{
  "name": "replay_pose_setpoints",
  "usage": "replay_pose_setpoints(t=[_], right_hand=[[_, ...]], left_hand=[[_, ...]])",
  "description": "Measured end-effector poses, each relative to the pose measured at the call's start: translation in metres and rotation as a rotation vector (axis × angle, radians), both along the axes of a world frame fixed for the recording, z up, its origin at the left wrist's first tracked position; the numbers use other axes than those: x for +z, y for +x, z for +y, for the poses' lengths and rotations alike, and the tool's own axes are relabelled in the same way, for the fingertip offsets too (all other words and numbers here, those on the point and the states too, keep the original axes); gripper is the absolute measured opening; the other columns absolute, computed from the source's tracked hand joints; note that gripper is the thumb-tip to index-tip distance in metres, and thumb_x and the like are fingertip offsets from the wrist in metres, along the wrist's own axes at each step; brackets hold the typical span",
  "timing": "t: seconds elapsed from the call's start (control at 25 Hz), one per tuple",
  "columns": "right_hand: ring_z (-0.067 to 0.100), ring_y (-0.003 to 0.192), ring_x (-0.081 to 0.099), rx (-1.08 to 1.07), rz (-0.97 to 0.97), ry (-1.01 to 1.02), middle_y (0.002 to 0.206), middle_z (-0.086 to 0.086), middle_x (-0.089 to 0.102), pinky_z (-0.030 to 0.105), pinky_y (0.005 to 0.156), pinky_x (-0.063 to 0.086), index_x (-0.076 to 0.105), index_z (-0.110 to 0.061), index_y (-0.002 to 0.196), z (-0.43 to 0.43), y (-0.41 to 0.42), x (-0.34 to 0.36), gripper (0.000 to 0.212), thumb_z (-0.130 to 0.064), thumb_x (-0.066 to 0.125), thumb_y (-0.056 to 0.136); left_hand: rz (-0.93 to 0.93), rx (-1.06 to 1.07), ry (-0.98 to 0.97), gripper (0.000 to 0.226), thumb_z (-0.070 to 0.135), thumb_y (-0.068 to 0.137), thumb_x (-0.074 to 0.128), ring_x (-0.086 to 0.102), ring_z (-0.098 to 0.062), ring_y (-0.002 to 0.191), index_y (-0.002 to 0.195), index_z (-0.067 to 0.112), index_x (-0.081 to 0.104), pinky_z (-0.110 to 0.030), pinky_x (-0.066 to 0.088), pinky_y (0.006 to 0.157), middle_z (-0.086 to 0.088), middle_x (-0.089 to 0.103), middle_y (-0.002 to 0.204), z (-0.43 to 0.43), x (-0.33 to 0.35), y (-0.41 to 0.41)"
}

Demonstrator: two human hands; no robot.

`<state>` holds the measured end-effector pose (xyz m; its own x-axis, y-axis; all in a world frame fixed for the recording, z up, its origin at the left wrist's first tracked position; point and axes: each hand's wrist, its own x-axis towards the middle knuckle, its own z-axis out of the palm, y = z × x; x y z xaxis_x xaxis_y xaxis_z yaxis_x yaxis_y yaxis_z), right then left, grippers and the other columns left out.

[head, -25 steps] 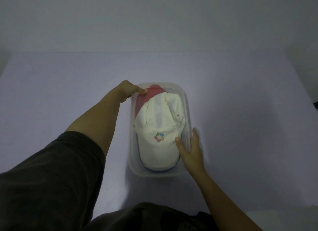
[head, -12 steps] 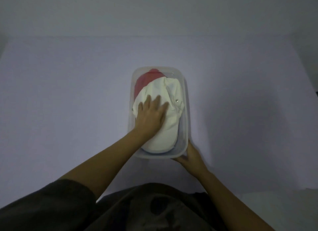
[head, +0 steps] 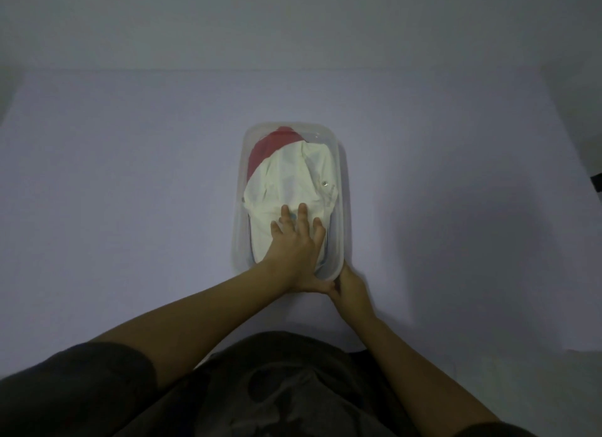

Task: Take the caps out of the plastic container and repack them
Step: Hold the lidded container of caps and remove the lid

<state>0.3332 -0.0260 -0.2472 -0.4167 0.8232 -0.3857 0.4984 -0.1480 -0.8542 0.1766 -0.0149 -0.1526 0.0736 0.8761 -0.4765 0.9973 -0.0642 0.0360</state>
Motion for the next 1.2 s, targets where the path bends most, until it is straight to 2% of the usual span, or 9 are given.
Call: replay_pose_setpoints(t=[0.36, 0.48, 0.68, 0.8, 0.88, 0.92, 1.0, 1.12, 1.2], right_hand=[[0.014, 0.115, 0.057, 0.014, 0.038, 0.015, 0.13, 0.009, 0.058, 0.017, 0.097, 0.045, 0.04, -0.005, 0.14, 0.001, 0.003, -0.002, 0.054, -0.014, 0.06, 0.091], [-0.006, 0.11, 0.057, 0.037, 0.091, -0.025, 0.128, -0.001, 0.057, 0.009, 0.092, 0.044, 0.037, -0.008, 0.142, 0.006, 0.007, 0.001, 0.057, -0.013, 0.062, 0.09], [-0.001, 0.119, 0.053, 0.063, 0.137, -0.031, 0.135, -0.002, 0.054, 0.021, 0.102, 0.045, 0.036, -0.017, 0.142, 0.006, 0.008, 0.006, 0.06, -0.018, 0.064, 0.089], [-0.003, 0.123, 0.049, 0.076, 0.194, -0.038, 0.138, -0.006, 0.049, 0.017, 0.102, 0.043, 0.031, -0.021, 0.144, 0.007, 0.005, 0.015, 0.065, -0.018, 0.065, 0.088], [0.003, 0.129, 0.047, 0.071, 0.26, -0.068, 0.142, -0.006, 0.046, 0.026, 0.107, 0.042, 0.026, -0.021, 0.147, 0.006, 0.002, 0.021, 0.068, -0.018, 0.063, 0.089], [0.007, 0.13, 0.046, 0.07, 0.301, -0.094, 0.144, -0.004, 0.044, 0.029, 0.107, 0.043, 0.024, -0.021, 0.148, 0.006, -0.001, 0.026, 0.07, -0.018, 0.062, 0.09], [0.011, 0.131, 0.047, 0.073, 0.379, -0.146, 0.145, -0.001, 0.043, 0.028, 0.101, 0.047, 0.021, -0.022, 0.149, 0.007, -0.006, 0.035, 0.071, -0.015, 0.061, 0.09], [0.013, 0.125, 0.053, 0.058, 0.445, -0.225, 0.141, 0.0, 0.049, 0.027, 0.094, 0.05, 0.025, -0.026, 0.147, 0.005, -0.008, 0.04, 0.071, -0.01, 0.062, 0.089], [0.018, 0.126, 0.053, 0.021, 0.502, -0.322, 0.141, 0.004, 0.05, 0.036, 0.099, 0.049, 0.031, -0.029, 0.145, 0.008, -0.005, 0.038, 0.068, -0.01, 0.062, 0.087]], left_hand=[[0.045, -0.025, -0.025, 0.123, 0.073, 0.069, 0.059, 0.009, -0.06, 0.136, 0.148, 0.003, -0.003, -0.061, 0.028, 0.107, -0.033, -0.003, 0.154, 0.001, 0.008, 0.011], [0.082, -0.192, -0.016, 0.118, 0.067, 0.075, 0.058, 0.007, -0.055, 0.139, 0.148, 0.005, -0.01, -0.054, 0.021, 0.113, -0.033, -0.007, 0.153, 0.0, 0.019, -0.004], [0.11, -0.363, 0.044, 0.111, 0.066, 0.079, 0.051, 0.012, -0.047, 0.142, 0.148, -0.004, -0.001, -0.063, 0.012, 0.113, -0.028, 0.003, 0.155, -0.006, 0.01, -0.015], [0.118, -0.394, 0.087, 0.114, 0.075, 0.068, 0.055, 0.039, -0.053, 0.128, 0.143, -0.006, 0.027, -0.062, 0.032, 0.107, -0.033, 0.031, 0.146, -0.012, 0.018, -0.019], [0.145, -0.402, 0.154, 0.111, 0.084, 0.051, 0.057, 0.062, -0.05, 0.102, 0.125, 0.001, 0.057, -0.053, 0.054, 0.081, -0.024, 0.061, 0.124, -0.016, 0.023, -0.029], [0.113, -0.376, 0.211, 0.108, 0.084, 0.051, 0.054, 0.064, -0.049, 0.098, 0.123, 0.004, 0.058, -0.048, 0.057, 0.073, -0.02, 0.065, 0.12, -0.017, 0.021, -0.036], [0.011, -0.361, 0.27, 0.101, 0.079, 0.064, 0.045, 0.056, -0.053, 0.11, 0.132, 0.005, 0.045, -0.049, 0.057, 0.073, -0.02, 0.057, 0.131, -0.016, 0.02, -0.043], [-0.087, -0.192, 0.17, 0.095, 0.07, 0.079, 0.048, 0.022, -0.052, 0.138, 0.147, 0.009, 0.024, -0.055, 0.037, 0.104, -0.016, 0.024, 0.155, -0.02, 0.021, -0.042], [-0.117, -0.139, 0.181, 0.096, 0.069, 0.077, 0.052, 0.02, -0.052, 0.138, 0.146, 0.007, 0.027, -0.057, 0.04, 0.102, -0.017, 0.024, 0.155, -0.028, 0.021, -0.035]])
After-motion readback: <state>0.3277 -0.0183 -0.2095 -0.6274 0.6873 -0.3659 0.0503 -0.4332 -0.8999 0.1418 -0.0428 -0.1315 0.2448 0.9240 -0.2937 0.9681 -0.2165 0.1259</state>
